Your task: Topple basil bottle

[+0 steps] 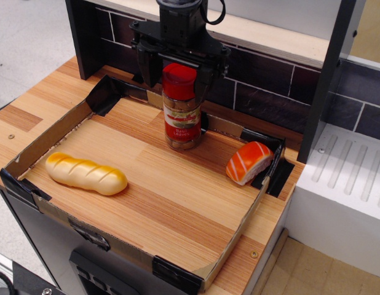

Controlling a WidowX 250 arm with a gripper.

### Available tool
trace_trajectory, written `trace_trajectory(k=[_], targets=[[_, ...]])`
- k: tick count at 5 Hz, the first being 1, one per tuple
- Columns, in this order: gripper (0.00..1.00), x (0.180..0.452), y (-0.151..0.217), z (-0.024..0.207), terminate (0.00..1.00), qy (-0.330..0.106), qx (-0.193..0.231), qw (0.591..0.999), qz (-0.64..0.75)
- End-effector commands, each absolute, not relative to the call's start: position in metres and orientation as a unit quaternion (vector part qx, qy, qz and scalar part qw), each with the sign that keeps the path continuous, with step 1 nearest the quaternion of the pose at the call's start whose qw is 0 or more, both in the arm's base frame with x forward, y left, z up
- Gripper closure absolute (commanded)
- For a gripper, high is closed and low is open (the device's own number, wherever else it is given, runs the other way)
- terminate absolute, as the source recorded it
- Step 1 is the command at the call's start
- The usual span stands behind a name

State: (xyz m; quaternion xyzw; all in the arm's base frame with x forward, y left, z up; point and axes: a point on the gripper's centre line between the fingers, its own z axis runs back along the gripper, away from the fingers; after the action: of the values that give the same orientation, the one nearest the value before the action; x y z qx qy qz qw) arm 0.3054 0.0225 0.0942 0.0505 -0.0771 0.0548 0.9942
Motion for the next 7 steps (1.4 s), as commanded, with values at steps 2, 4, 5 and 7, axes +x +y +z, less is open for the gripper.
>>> trace_trajectory(k=[2, 4, 5, 7], targets=[[0.0, 0.32, 0.034, 0.102, 0.0, -0.122, 0.07, 0.983, 0.12], [0.0, 0.324, 0.038, 0.098, 0.0, -0.11, 0.046, 0.981, 0.152], [0.0, 0.325, 0.036, 0.099, 0.0, -0.111, 0.038, 0.982, 0.148], [1.0, 0.311, 0.029, 0.103, 0.0, -0.254, 0.093, 0.949, 0.163]])
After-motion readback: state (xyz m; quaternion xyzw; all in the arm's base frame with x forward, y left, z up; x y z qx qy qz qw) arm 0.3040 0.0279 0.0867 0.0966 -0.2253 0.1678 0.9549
